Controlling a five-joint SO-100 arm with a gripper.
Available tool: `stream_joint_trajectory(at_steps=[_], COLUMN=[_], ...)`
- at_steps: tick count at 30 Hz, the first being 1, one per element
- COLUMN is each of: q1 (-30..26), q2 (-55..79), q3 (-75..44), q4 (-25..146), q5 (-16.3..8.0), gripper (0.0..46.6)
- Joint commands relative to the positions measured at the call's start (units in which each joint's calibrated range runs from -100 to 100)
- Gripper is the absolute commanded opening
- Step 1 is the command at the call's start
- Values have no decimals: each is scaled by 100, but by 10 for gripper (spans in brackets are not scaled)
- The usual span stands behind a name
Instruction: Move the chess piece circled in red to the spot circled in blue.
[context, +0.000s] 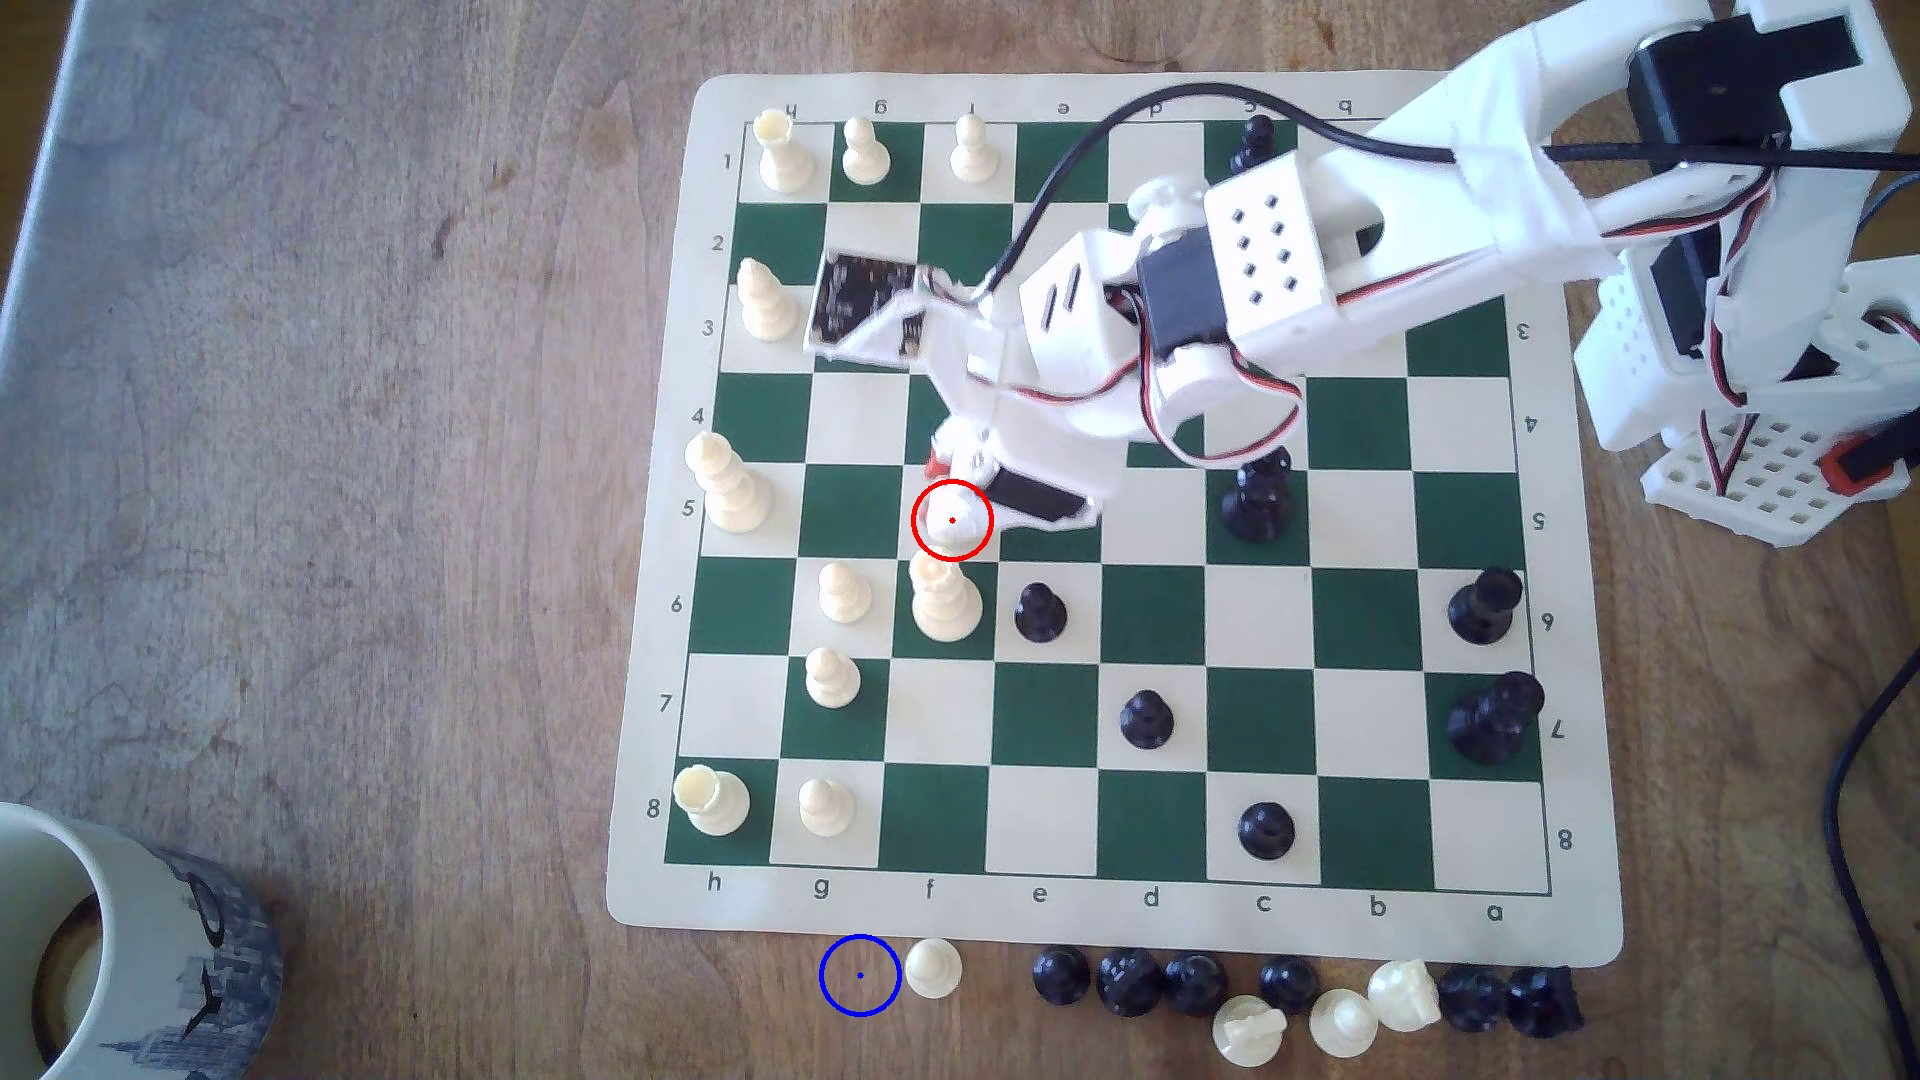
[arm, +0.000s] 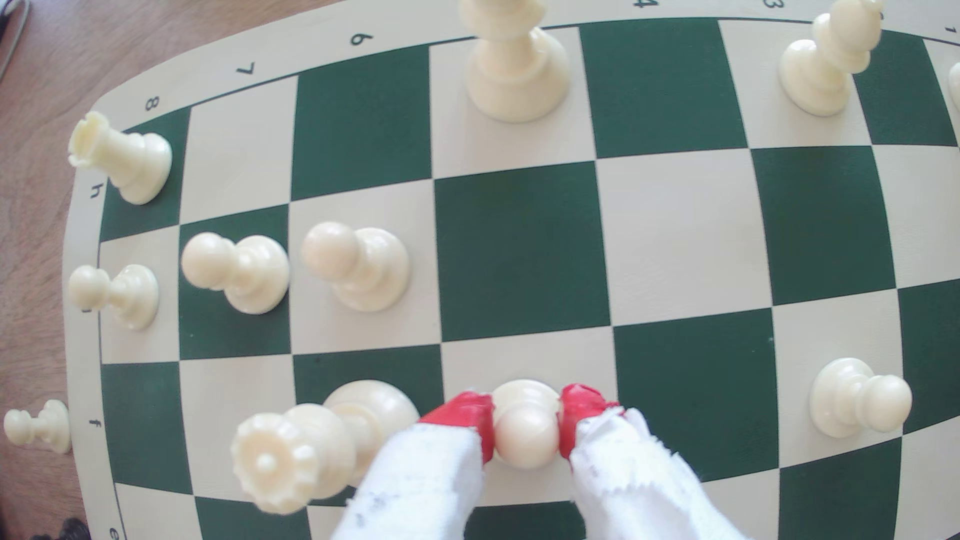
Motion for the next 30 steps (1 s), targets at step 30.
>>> stream_joint_trajectory(at_steps=[30], q1=[-1650], q2=[-1288], q3=[-3377], q4=[1905], q5=[425], gripper=[2])
